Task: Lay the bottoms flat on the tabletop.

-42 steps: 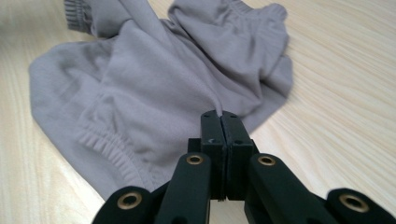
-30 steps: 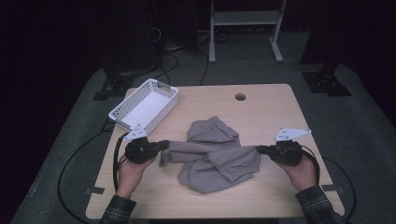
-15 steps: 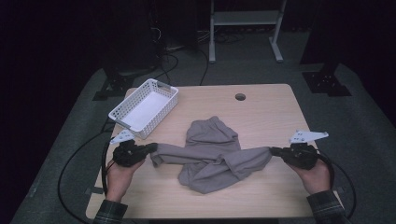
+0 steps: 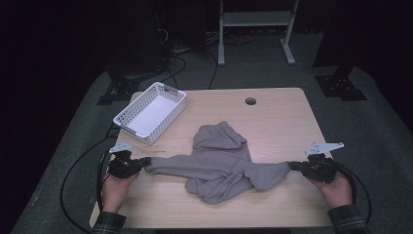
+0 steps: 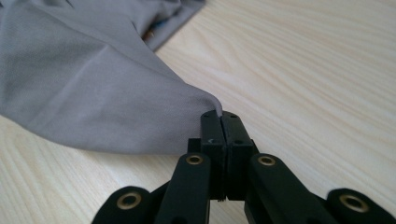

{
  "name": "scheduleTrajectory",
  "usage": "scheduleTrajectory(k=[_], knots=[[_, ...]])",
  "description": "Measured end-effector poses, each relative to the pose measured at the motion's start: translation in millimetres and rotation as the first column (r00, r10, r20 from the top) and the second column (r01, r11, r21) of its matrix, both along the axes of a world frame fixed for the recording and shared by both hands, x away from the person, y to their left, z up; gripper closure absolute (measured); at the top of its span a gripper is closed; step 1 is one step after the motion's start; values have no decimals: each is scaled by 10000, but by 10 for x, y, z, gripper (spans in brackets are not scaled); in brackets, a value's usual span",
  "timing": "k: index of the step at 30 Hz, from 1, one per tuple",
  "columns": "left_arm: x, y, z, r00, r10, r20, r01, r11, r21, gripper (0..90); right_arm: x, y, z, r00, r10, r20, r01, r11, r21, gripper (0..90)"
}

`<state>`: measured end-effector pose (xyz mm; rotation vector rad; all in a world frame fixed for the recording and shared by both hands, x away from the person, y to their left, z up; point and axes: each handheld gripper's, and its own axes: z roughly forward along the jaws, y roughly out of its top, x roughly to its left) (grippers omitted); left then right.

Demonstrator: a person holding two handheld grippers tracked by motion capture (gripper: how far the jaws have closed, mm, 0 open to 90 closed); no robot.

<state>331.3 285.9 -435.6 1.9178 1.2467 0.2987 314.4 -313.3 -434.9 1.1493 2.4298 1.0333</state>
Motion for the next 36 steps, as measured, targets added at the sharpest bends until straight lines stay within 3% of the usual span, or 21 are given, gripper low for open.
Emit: scheduleTrajectory(k=[2,4,7,11,13,16,19,27,31,32,36], knots=[[-1,-17,-5,10000,-29,24,29,10000,34,838,3,-4,-21,9998,10,-182,-9,10000,55,879],[-4,-44,21,9997,-155,188,154,9999,28,774,7,7,-23,10000,45,-39,-45,9999,136,767],[-22,-140,103,9973,-372,634,392,9988,-296,640,0,52,14,9997,172,163,-178,9991,382,649],[-46,-337,189,9896,-984,1047,1038,9934,-483,548,-36,195,97,9965,765,324,-789,9935,820,637],[-53,-499,210,9817,-1499,1172,1559,9868,-438,529,-49,298,111,9927,1151,357,-1181,9880,1000,630],[-53,-710,210,9687,-2134,1267,2197,9748,-378,506,-56,468,112,9842,1751,259,-1770,9765,1231,615],[-26,-947,195,9508,-2834,1251,2894,9567,-325,481,-55,685,96,9686,2483,112,-2472,9578,1467,602],[53,-1441,103,9111,-3990,1038,4014,9159,-30,465,-19,1102,9,9275,3733,-205,-3673,9201,1362,582],[82,-1693,45,8929,-4421,848,4418,8968,236,466,4,1251,-62,9153,4001,-463,-3942,9135,1010,599],[87,-1742,24,8903,-4484,794,4472,8938,332,466,9,1280,-82,9146,4012,-499,-3961,9140,876,625],[98,-1950,-92,8729,-4870,308,4819,8703,1017,483,14,1330,-144,9146,3972,-758,-3951,9177,413,747]])
